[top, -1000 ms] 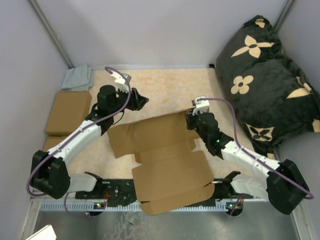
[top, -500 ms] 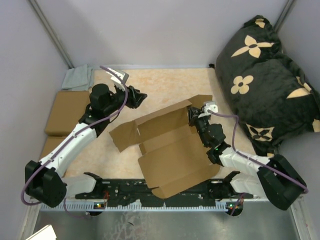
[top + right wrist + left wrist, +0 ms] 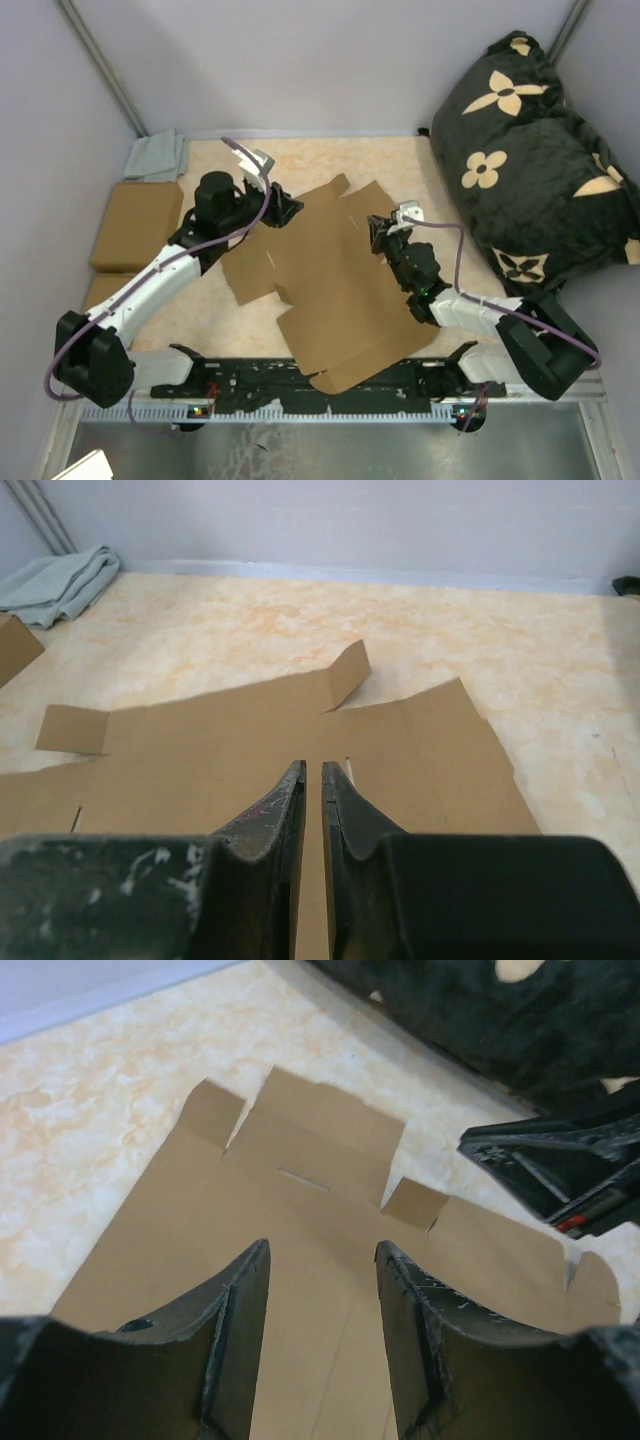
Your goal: Fold the paper box
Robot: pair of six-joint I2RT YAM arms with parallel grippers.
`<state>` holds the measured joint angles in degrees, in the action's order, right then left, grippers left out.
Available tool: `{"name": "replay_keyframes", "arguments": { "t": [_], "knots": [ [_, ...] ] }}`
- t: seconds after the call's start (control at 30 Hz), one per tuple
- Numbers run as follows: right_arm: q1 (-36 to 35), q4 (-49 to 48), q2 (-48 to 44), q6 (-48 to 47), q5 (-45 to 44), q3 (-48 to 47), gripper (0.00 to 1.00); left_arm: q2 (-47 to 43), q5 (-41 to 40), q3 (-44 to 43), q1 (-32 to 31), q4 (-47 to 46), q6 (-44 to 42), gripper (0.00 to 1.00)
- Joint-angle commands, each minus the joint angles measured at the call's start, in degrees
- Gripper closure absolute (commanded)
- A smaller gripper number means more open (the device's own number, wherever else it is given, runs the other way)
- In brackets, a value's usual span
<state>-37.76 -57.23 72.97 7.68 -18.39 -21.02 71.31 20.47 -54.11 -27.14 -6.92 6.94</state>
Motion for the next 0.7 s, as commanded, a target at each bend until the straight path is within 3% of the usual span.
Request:
{"name": "replay_keyframes", "arguments": {
  "t": [0.0, 0.13, 0.27, 0.37, 0.5, 0.67],
  "knots": [
    [-0.6, 3.1, -4.4, 1.0, 0.6, -2.6, 0.87, 0.9, -8.5, -1.3, -1.2, 4.0, -4.0, 0.46],
    [-0.6, 17.9, -6.8, 2.7, 2.2, -7.3, 0.84, 3.2, -23.3, -2.2, -1.0, 4.9, -2.0, 0.38],
    [-0.6, 33.3, -7.8, 5.7, 2.3, -14.0, 0.76, 13.6, -34.8, -11.7, 2.5, 16.6, 6.9, 0.32],
    [-0.5, 43.2, -7.8, 6.2, 1.3, -19.2, 0.69, 23.3, -31.2, -21.6, 9.4, 29.0, 13.8, 0.31],
    [-0.4, 52.3, -9.1, 6.4, -1.8, -22.8, 0.57, 34.2, -26.1, -30.8, 15.4, 42.0, 15.9, 0.33],
    [-0.4, 55.7, -11.5, 7.1, -3.8, -22.8, 0.5, 37.3, -25.5, -29.9, 17.7, 43.8, 17.8, 0.33]
  ]
}}
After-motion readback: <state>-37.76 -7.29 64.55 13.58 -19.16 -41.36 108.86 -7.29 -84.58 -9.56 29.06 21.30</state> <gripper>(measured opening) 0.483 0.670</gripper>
